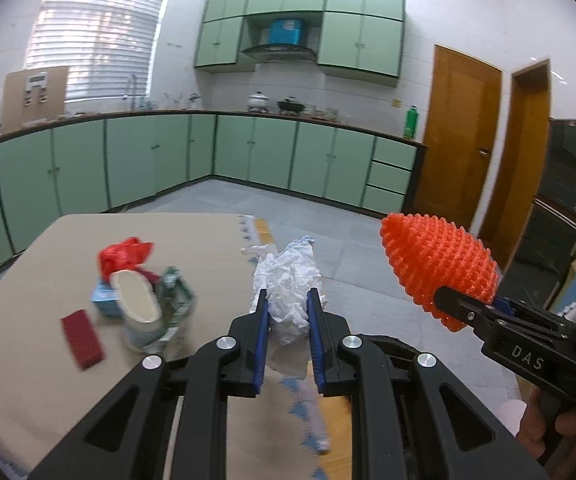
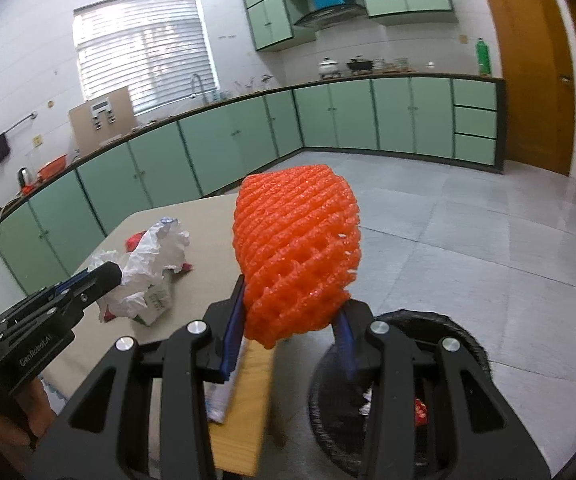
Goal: Collect trash
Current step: 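Carry the white tissue and orange net over the black bin, then open the left tool over the bin while the right tool releases the orange net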
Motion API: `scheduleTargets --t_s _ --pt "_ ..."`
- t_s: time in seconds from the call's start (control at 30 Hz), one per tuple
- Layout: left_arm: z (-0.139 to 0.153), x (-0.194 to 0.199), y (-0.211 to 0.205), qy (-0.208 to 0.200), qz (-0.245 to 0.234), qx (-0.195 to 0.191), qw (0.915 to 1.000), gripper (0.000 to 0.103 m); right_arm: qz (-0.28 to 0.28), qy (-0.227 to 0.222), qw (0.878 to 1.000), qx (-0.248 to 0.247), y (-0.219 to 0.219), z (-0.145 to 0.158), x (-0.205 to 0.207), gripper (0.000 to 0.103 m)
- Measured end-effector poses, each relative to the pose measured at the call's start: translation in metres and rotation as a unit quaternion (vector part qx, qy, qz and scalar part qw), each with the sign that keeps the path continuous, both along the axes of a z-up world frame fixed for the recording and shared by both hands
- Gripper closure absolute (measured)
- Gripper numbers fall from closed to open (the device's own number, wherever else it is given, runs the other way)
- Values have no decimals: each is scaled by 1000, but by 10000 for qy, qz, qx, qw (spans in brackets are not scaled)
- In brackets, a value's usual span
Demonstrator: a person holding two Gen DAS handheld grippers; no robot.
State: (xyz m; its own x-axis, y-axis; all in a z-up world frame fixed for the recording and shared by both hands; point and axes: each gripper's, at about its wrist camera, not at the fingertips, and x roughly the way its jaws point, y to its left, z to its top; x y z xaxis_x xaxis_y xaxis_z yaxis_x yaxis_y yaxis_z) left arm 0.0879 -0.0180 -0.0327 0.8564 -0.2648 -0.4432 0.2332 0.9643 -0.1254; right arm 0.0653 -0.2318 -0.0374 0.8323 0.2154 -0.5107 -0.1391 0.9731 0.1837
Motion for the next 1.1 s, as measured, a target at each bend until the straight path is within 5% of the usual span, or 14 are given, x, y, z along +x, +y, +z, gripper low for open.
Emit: scheduleTargets --t_s 0.53,1.1 --pt "-27 33 -103 280 -893 71 9956 85 -994 275 9947 -45 -97 -44 -5 65" --pt "-77 80 -166 867 -1221 230 9885 84 -1310 780 9883 -59 -134 -101 31 61"
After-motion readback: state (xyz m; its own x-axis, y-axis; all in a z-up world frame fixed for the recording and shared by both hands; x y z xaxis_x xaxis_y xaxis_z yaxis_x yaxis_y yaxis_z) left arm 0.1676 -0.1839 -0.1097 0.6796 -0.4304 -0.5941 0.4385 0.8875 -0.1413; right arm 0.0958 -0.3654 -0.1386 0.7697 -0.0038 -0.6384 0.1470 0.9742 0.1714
